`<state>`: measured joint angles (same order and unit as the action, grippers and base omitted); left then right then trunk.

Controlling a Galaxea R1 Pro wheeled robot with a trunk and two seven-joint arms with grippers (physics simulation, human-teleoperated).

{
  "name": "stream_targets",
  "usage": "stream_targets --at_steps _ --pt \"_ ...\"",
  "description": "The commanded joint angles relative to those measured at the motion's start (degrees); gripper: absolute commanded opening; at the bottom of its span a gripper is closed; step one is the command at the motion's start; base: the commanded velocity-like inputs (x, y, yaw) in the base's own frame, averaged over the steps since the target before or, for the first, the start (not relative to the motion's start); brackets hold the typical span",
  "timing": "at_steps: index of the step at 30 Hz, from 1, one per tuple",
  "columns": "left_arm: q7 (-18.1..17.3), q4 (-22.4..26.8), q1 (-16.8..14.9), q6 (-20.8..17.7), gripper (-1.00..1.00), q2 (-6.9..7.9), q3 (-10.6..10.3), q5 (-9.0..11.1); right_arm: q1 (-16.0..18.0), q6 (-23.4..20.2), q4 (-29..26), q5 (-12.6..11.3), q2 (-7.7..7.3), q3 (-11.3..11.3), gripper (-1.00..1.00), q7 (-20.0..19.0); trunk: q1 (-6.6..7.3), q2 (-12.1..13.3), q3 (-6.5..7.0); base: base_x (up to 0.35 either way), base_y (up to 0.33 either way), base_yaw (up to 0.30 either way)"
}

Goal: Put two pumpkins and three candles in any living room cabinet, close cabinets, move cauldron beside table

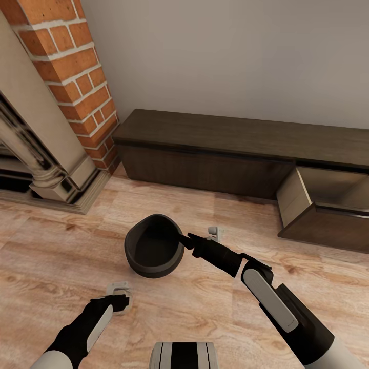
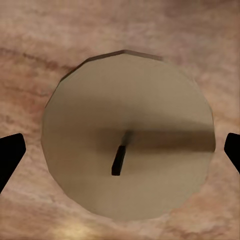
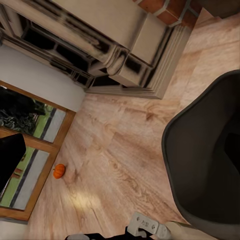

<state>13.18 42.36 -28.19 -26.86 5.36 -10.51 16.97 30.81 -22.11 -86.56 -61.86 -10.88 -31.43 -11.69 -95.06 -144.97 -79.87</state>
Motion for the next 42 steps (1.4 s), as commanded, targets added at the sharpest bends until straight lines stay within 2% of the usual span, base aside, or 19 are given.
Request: stream_targets --at_steps 1,23,28,37,42 --pt "0.5 0.1 0.0 -0.2 1.0 0.07 -0.4 0.6 0.0 -0.2 0.0 -0.4 -0.03 0.0 1.0 0.0 0.01 0.0 -0.04 0.009 0.0 0.0" --pt "0.5 0.1 0.0 -0.1 1.0 0.09 -0.4 0.6 0.0 -0.1 0.0 -0.4 -0.1 0.0 1.0 0.0 0.01 0.0 -0.04 0.02 0.0 0.0" --pt "0.5 0.1 0.0 -0.1 1.0 0.09 -0.4 0.6 0.0 -0.1 0.0 -0.4 -0.1 0.0 1.0 0.0 -0.12 -0.1 -1.15 0.0 0.0 0.0" --pt "0.5 0.1 0.0 -0.1 1.0 0.01 -0.5 0.6 0.0 -0.1 0.0 -0.4 -0.1 0.0 1.0 0.0 -0.12 -0.1 -1.15 0.0 0.0 0.0" --pt "0.5 0.1 0.0 -0.1 1.0 0.0 -0.5 0.6 0.0 -0.1 0.0 -0.4 -0.11 0.0 1.0 0.0 -0.2 -0.1 -1.81 0.0 0.0 0.0"
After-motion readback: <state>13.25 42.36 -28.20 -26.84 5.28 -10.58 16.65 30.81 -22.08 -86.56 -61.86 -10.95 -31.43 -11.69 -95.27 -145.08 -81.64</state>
